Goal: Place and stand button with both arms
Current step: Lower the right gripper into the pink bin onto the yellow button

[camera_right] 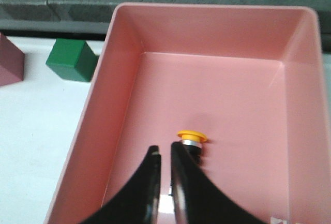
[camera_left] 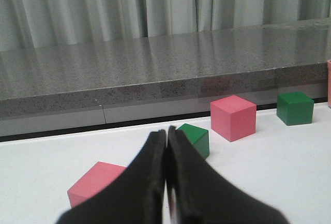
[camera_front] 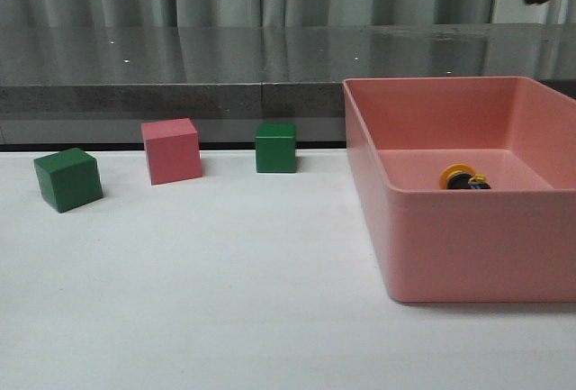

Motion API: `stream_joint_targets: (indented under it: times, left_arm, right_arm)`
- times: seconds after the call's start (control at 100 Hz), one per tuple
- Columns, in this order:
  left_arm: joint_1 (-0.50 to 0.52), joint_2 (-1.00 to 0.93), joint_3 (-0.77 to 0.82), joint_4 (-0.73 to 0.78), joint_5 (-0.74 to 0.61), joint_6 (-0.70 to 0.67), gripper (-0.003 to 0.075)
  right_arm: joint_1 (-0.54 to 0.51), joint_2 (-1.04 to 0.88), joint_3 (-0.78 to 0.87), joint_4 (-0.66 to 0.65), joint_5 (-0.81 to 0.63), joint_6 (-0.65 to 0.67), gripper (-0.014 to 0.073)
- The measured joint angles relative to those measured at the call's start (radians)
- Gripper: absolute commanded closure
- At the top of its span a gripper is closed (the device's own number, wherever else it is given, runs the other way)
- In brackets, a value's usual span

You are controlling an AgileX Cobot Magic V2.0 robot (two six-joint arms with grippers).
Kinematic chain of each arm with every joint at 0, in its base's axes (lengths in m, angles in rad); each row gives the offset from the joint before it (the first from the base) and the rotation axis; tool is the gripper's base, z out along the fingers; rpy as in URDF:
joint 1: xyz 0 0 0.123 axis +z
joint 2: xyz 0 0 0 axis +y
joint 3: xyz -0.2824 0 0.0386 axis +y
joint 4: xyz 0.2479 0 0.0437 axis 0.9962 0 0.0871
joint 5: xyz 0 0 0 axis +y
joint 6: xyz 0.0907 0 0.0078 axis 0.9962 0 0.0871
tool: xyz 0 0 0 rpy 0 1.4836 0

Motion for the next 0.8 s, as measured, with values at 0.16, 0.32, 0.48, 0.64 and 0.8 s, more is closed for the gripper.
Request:
stream_joint_targets:
  times: [0.16, 0.32, 0.48, 0.64, 0.8]
  left_arm:
    - [0.000, 0.000, 0.000, 0.000, 0.000, 0.000, 0.0740]
    - [0.000, 0.000, 0.000, 0.000, 0.000, 0.000, 0.0740]
    - [0.000, 0.000, 0.000, 0.000, 0.000, 0.000, 0.0740]
    - [0.000, 0.000, 0.000, 0.000, 0.000, 0.000, 0.0740]
    - [0.000, 0.000, 0.000, 0.000, 0.000, 0.000, 0.0740]
  right_arm:
    - [0.049, 0.107, -0.005, 0.004, 0.000, -0.064, -0.0066]
    - [0.051, 0.206, -0.007, -0.001, -0.006, -0.078, -0.0045]
    - [0.039, 0.312, -0.007, -0.006, -0.035, -0.080, -0.0045]
    - [0.030, 0.400, -0.007, -0.014, -0.065, -0.080, -0.0014]
    - [0.012, 0.471, -0.011, -0.019, -0.099, -0.080, 0.0084]
